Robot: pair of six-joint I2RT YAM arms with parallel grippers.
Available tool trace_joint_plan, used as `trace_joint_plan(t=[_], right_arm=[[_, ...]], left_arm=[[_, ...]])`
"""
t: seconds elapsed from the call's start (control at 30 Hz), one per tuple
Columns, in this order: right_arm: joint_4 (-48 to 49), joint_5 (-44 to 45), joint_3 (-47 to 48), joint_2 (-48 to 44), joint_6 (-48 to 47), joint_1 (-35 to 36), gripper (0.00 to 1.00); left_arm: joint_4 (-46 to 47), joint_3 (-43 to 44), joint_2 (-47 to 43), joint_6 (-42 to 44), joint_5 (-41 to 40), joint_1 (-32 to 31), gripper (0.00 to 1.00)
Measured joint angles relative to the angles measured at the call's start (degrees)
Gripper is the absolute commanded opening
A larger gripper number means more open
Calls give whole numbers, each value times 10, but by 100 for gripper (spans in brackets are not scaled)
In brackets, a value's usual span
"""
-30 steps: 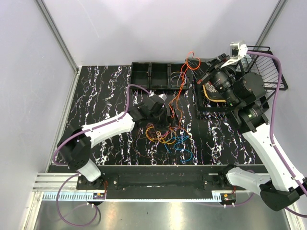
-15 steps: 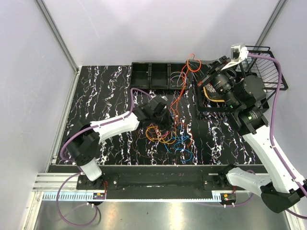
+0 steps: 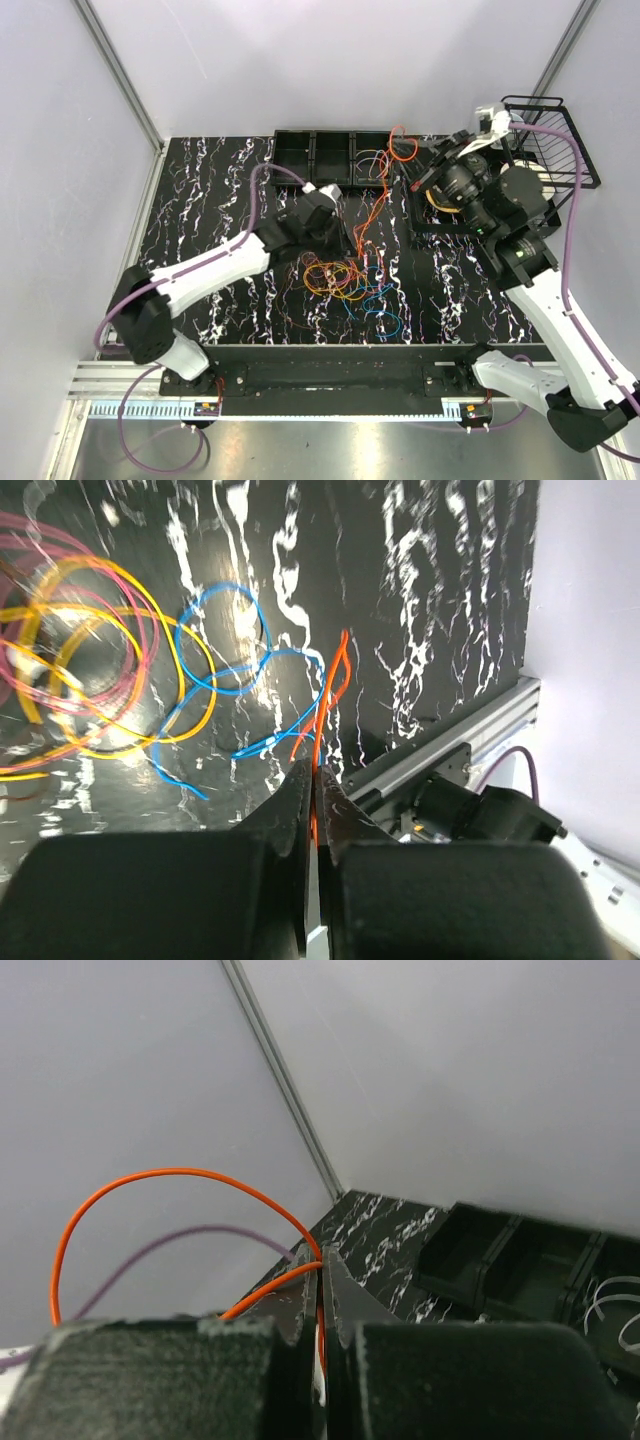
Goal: Untangle the cables
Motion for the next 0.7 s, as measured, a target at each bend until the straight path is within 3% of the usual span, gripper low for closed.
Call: trace_joint_plan(t=[0.4,0.7], right_arm=[[-36,-35,-41,97,73,0,0],[-59,-72,-42,135,128,0,0]], left_arm=[[-48,88,-52,108,-47,41,0],[-51,95,-76,149,-61,43,0]])
